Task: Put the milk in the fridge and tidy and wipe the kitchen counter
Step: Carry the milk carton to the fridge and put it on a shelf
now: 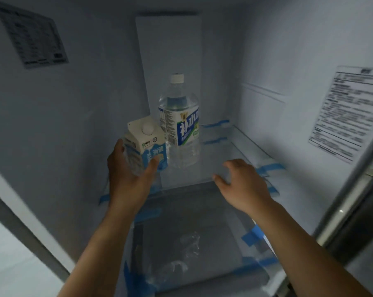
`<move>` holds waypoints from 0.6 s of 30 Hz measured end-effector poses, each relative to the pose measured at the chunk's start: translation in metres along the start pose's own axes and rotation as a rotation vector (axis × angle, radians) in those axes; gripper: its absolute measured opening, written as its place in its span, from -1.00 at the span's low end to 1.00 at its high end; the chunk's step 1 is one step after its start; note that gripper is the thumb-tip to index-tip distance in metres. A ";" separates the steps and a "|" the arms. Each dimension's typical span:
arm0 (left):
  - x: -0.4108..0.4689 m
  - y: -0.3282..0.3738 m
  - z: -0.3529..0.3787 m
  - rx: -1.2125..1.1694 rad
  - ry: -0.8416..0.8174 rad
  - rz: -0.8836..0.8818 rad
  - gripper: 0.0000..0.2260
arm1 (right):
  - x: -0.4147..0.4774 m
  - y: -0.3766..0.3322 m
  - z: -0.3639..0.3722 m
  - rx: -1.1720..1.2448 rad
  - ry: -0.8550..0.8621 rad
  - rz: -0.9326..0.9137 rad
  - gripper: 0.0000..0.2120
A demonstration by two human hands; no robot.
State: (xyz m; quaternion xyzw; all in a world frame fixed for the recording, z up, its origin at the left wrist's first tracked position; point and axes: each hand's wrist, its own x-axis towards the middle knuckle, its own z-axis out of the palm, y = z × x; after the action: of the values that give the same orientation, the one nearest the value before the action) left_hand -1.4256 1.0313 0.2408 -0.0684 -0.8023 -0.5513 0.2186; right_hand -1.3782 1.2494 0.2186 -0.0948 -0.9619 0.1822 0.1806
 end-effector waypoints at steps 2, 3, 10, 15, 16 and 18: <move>-0.019 0.008 -0.005 0.008 -0.029 0.090 -0.35 | -0.026 0.005 -0.020 0.068 0.045 -0.008 -0.51; -0.029 0.014 -0.005 -0.001 -0.054 0.124 -0.37 | -0.041 0.007 -0.033 0.086 0.078 -0.018 -0.50; -0.131 0.074 0.034 -0.017 -0.557 0.307 -0.70 | -0.174 0.022 -0.143 -0.019 0.358 -0.080 -0.51; -0.212 0.124 0.069 -0.102 -0.667 0.547 -0.71 | -0.273 0.071 -0.198 -0.094 0.375 0.041 -0.46; -0.225 0.136 0.074 -0.115 -0.666 0.588 -0.71 | -0.291 0.081 -0.204 -0.134 0.374 0.059 -0.47; -0.249 0.158 0.084 -0.122 -0.684 0.703 -0.69 | -0.321 0.100 -0.212 -0.183 0.379 0.109 -0.50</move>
State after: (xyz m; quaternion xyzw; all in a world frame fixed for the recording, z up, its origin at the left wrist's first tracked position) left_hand -1.1710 1.2011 0.2447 -0.5248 -0.7225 -0.4361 0.1110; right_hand -0.9910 1.3287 0.2636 -0.1950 -0.9167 0.0826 0.3387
